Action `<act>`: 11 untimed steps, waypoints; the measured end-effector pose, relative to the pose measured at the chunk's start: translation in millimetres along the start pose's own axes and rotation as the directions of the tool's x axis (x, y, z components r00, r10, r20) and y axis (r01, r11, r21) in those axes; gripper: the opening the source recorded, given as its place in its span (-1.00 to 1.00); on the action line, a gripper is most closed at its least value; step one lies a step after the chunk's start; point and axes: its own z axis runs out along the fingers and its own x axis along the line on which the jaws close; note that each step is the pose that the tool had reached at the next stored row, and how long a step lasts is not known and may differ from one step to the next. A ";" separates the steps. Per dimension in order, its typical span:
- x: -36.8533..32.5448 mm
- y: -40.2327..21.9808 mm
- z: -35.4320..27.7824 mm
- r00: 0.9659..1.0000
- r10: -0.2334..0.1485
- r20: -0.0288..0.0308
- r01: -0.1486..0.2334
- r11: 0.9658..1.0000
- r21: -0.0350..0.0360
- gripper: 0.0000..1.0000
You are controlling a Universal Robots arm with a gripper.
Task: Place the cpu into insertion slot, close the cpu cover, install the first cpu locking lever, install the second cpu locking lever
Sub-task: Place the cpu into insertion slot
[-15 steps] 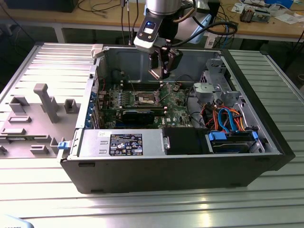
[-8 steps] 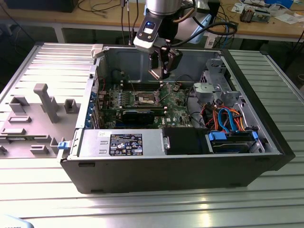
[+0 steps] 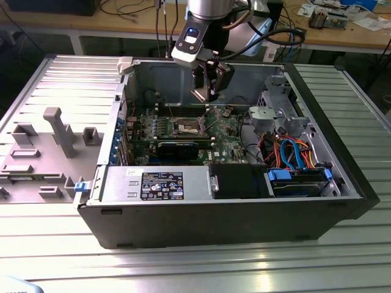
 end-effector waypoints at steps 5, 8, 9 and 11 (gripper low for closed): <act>0.0 0.0 0.1 1.000 0.005 0.000 -0.005 1.000 0.000 0.08; 0.0 0.0 0.2 1.000 0.008 0.001 -0.008 1.000 0.000 0.08; 0.0 0.0 0.2 1.000 0.008 0.001 -0.008 1.000 0.000 0.08; 0.0 0.0 0.3 1.000 0.010 0.001 -0.010 1.000 0.000 0.08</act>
